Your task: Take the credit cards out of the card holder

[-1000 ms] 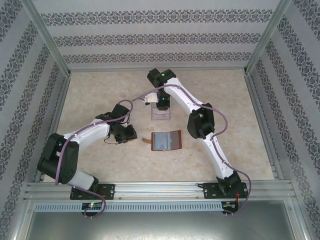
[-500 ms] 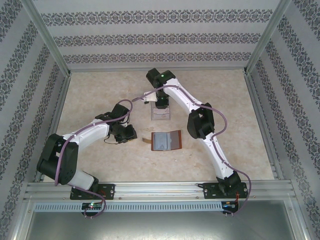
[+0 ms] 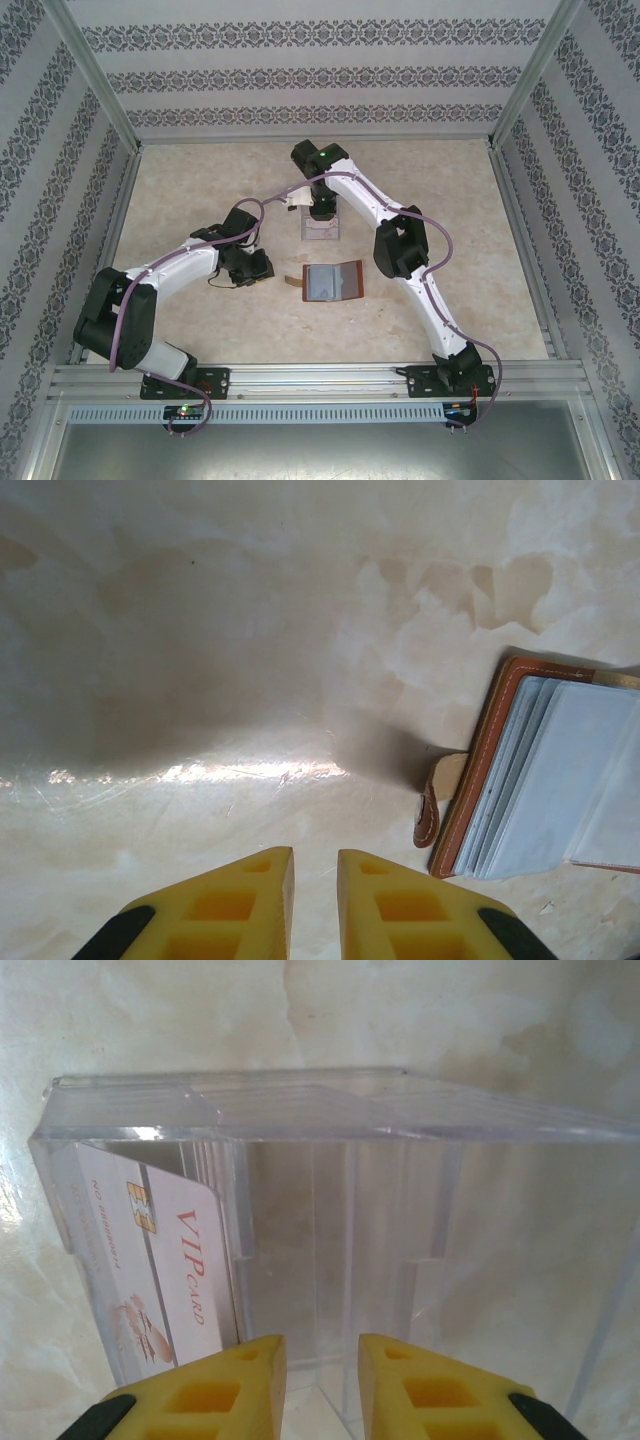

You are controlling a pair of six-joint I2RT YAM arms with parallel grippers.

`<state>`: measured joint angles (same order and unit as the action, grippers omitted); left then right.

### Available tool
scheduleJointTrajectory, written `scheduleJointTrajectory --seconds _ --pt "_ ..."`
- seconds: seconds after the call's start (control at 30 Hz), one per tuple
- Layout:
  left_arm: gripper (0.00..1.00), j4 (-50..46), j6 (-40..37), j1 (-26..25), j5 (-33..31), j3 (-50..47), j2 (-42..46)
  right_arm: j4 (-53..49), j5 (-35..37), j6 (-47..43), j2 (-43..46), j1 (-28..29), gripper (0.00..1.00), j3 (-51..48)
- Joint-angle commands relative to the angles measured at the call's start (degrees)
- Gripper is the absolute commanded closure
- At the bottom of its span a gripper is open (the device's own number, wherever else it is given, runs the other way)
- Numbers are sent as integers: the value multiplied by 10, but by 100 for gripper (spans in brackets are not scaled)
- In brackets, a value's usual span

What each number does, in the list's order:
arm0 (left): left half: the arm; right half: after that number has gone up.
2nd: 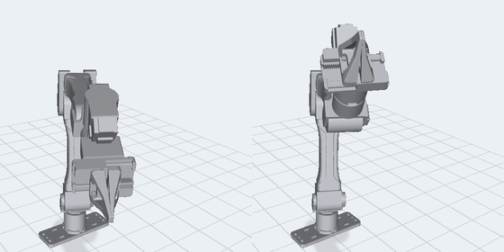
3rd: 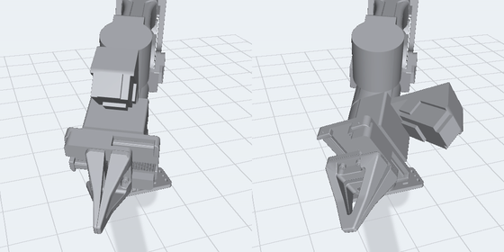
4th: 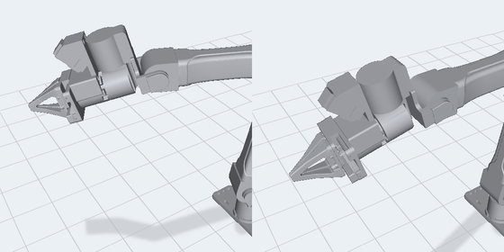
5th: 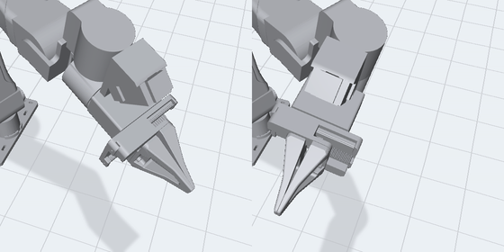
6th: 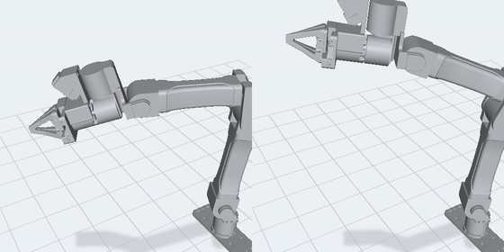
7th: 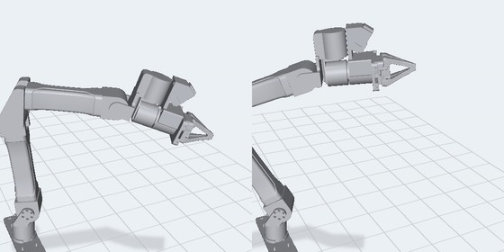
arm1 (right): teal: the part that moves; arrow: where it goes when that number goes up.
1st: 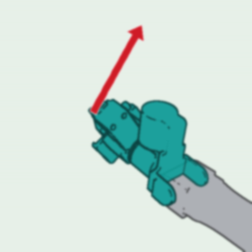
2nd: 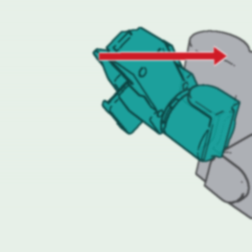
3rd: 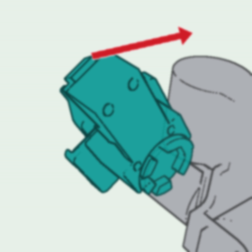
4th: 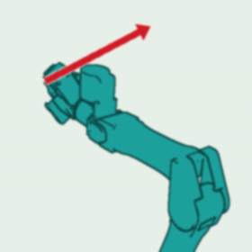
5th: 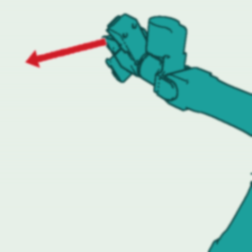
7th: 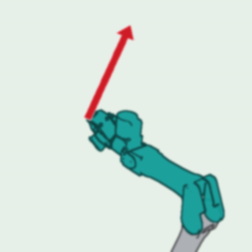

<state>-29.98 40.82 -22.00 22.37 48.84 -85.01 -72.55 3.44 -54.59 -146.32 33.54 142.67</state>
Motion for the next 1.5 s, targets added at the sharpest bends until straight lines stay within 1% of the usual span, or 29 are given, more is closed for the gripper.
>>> scheduleJointTrajectory --seconds 0.0,0.13,0.23,0.3,0.37,0.5,0.7,0.77,0.83,0.97,1.03,1.1,1.17,1.23,1.47 --pt "81 -6 -1 7 -3 8 6 8 3 12 33 6 72 -10" --pt "82 0 -2 8 5 16 4 24 -1 48 49 5 72 -15" --pt "82 3 -4 8 11 25 -3 37 -10 99 63 2 71 -23" --pt "82 9 -4 7 16 27 -8 46 -23 148 73 -1 70 -30" --pt "82 16 -3 7 22 29 -13 58 -39 219 83 -6 70 -36" --pt "82 27 -5 5 35 40 -27 83 -82 361 114 -18 74 -70" --pt "82 47 -6 1 50 64 -49 217 -137 554 218 -23 77 -251" --pt "82 51 -7 -2 55 73 -58 261 -147 620 257 -27 82 -314" --pt "82 53 -8 -6 61 82 -68 293 -157 673 286 -30 87 -365" --pt "82 50 -14 -16 73 111 -91 323 -185 771 332 -33 89 -443" --pt "82 46 -18 -23 76 125 -102 302 -200 797 339 -35 89 -449" --pt "82 41 -22 -31 83 139 -117 289 -190 798 355 -33 93 -465" --pt "82 36 -24 -41 90 150 -131 314 -185 809 387 -33 92 -507" --pt "82 35 -25 -52 95 157 -143 335 -203 820 407 -35 90 -543" --pt "85 30 -19 -82 98 172 -171 361 -233 848 445 -35 87 -617"
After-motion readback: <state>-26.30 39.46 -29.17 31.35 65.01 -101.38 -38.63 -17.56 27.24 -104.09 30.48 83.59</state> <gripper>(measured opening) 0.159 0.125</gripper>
